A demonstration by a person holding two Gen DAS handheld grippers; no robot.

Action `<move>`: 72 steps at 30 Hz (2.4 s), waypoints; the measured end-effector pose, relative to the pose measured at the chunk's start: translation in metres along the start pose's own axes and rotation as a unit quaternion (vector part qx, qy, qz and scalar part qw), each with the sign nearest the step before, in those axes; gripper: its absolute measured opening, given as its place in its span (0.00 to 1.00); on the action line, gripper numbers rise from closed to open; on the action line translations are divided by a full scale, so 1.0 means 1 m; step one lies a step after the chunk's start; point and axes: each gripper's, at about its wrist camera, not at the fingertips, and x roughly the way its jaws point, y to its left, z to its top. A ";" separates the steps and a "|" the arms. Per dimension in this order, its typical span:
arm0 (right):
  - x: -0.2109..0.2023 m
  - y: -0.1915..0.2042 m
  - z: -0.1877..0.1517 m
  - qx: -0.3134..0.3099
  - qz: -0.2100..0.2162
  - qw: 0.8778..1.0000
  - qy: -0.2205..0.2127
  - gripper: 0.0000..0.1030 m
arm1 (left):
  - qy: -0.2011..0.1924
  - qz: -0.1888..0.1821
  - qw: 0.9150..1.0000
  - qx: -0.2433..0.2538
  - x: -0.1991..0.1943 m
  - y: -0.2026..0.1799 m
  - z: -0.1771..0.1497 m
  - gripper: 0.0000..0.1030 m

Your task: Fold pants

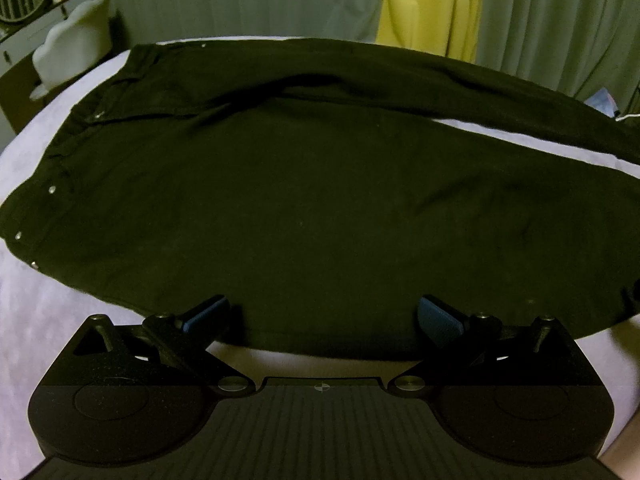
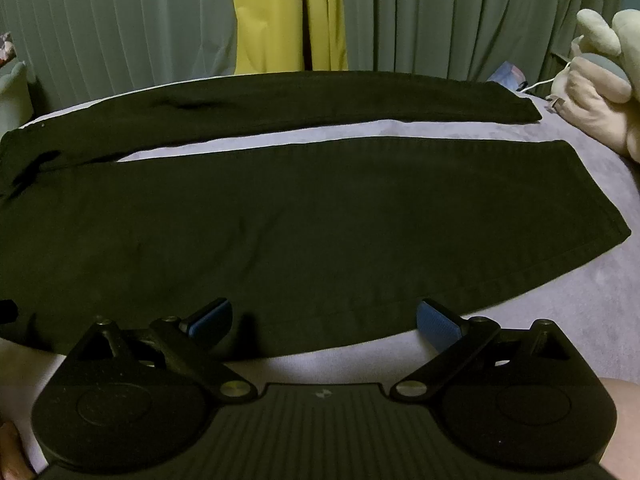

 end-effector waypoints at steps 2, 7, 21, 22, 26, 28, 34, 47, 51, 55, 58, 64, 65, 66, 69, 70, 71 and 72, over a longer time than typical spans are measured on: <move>0.001 0.000 0.001 0.000 0.001 1.000 0.004 0.96 | -0.001 0.000 1.000 -0.001 0.000 0.001 0.000 1.00; 0.008 0.001 0.004 0.003 0.007 1.000 0.020 0.96 | -0.001 -0.003 1.000 -0.010 0.000 0.003 0.002 1.00; 0.038 -0.006 0.013 0.055 0.021 0.995 0.076 0.96 | 0.009 -0.008 0.999 -0.039 0.008 0.018 0.010 1.00; 0.038 -0.007 0.013 0.057 0.021 0.995 0.077 0.96 | 0.009 -0.007 0.999 -0.038 0.009 0.018 0.010 1.00; 0.039 -0.007 0.014 0.067 0.018 0.994 0.081 0.96 | 0.007 -0.007 0.999 -0.036 0.008 0.018 0.009 1.00; 0.040 -0.004 0.016 0.071 0.018 0.994 0.084 0.97 | -0.002 -0.001 0.999 -0.032 0.005 0.016 0.011 1.00; 0.046 -0.001 0.019 0.069 0.000 0.993 0.098 0.97 | -0.047 -0.006 0.997 -0.059 -0.002 0.018 0.044 1.00; 0.079 -0.079 0.185 0.166 0.024 0.984 0.063 0.84 | -0.112 0.101 0.977 -0.152 0.088 0.048 0.078 1.00; 0.147 -0.108 0.260 0.253 -0.010 0.964 0.080 0.64 | -0.156 0.139 0.964 -0.163 0.089 0.056 0.082 1.00; 0.205 -0.124 0.300 0.326 -0.064 0.938 0.097 0.64 | -0.150 0.141 0.962 -0.178 0.100 0.059 0.079 1.00; 0.237 -0.122 0.309 0.340 -0.114 0.927 0.104 0.64 | -0.154 0.151 0.962 -0.165 0.106 0.054 0.079 1.00; 0.262 -0.123 0.320 0.319 -0.148 0.931 0.095 0.76 | -0.155 0.154 0.963 -0.158 0.108 0.048 0.075 1.00; 0.266 -0.123 0.320 0.315 -0.153 0.931 0.100 0.76 | -0.156 0.155 0.963 -0.158 0.108 0.048 0.074 1.00; 0.271 -0.124 0.322 0.311 -0.158 0.932 0.102 0.76 | -0.156 0.156 0.963 -0.158 0.110 0.049 0.075 1.00; 0.275 -0.117 0.320 0.283 -0.184 0.936 0.097 0.67 | -0.156 0.155 0.962 -0.160 0.109 0.047 0.072 1.00; 0.274 -0.117 0.318 0.278 -0.189 0.937 0.091 0.62 | -0.156 0.152 0.962 -0.164 0.108 0.048 0.071 1.00; 0.270 -0.116 0.316 0.266 -0.191 0.941 0.086 0.51 | -0.156 0.147 0.962 -0.169 0.108 0.050 0.070 1.00; 0.266 -0.115 0.316 0.257 -0.188 0.944 0.083 0.37 | -0.155 0.142 0.962 -0.176 0.108 0.052 0.070 1.00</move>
